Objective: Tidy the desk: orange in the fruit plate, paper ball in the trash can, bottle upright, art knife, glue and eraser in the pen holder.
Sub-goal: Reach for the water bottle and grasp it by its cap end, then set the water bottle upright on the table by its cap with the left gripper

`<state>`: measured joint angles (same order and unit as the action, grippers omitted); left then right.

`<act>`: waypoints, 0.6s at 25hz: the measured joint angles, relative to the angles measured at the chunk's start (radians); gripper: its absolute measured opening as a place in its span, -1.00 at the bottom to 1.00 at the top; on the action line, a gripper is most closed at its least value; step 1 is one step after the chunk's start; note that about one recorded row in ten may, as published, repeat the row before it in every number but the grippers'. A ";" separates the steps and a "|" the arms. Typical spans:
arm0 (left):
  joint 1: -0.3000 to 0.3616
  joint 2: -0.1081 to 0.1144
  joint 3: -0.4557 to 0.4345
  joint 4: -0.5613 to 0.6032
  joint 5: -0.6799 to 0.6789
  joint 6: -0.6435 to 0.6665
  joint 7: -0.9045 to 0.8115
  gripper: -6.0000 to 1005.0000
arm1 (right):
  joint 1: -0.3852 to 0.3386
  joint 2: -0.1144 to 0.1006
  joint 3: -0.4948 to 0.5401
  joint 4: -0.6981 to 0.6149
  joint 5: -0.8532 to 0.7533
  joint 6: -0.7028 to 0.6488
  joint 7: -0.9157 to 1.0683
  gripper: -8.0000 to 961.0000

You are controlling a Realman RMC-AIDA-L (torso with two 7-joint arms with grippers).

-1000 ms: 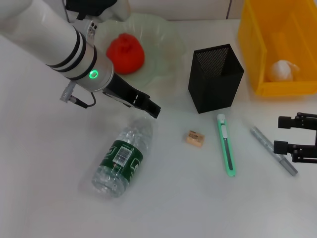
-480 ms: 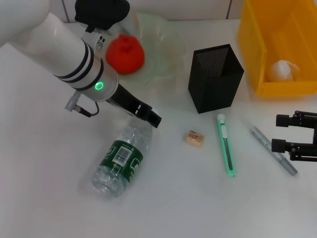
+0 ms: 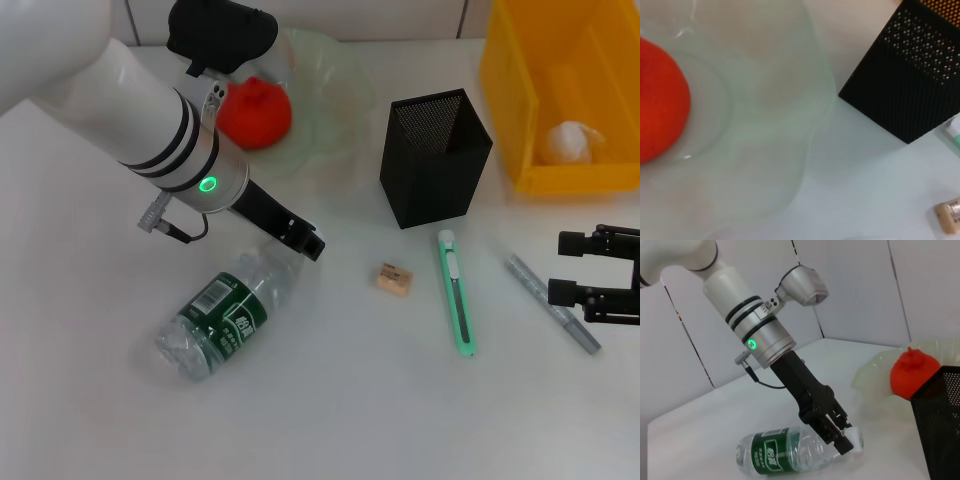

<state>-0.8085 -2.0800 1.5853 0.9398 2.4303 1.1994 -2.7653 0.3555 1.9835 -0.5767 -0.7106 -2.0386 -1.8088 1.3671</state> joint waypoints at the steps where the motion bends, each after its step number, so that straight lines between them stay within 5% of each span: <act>1: 0.002 0.000 0.001 0.007 0.000 0.000 0.001 0.16 | -0.001 0.000 0.000 0.000 0.000 0.002 0.000 0.55; 8: 0.019 0.000 0.001 0.032 -0.001 0.008 0.030 -0.12 | -0.005 0.000 0.000 0.003 0.000 0.005 0.000 0.55; 12: 0.053 0.001 0.001 0.089 -0.012 0.017 0.043 -0.12 | -0.007 0.000 0.000 0.003 0.000 0.005 0.001 0.55; 15: 0.153 0.008 -0.018 0.274 -0.110 0.050 0.100 -0.12 | -0.008 0.000 0.001 0.004 0.004 0.000 0.003 0.55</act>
<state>-0.6554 -2.0720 1.5678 1.2134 2.3206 1.2493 -2.6648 0.3471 1.9835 -0.5757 -0.7068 -2.0345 -1.8085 1.3705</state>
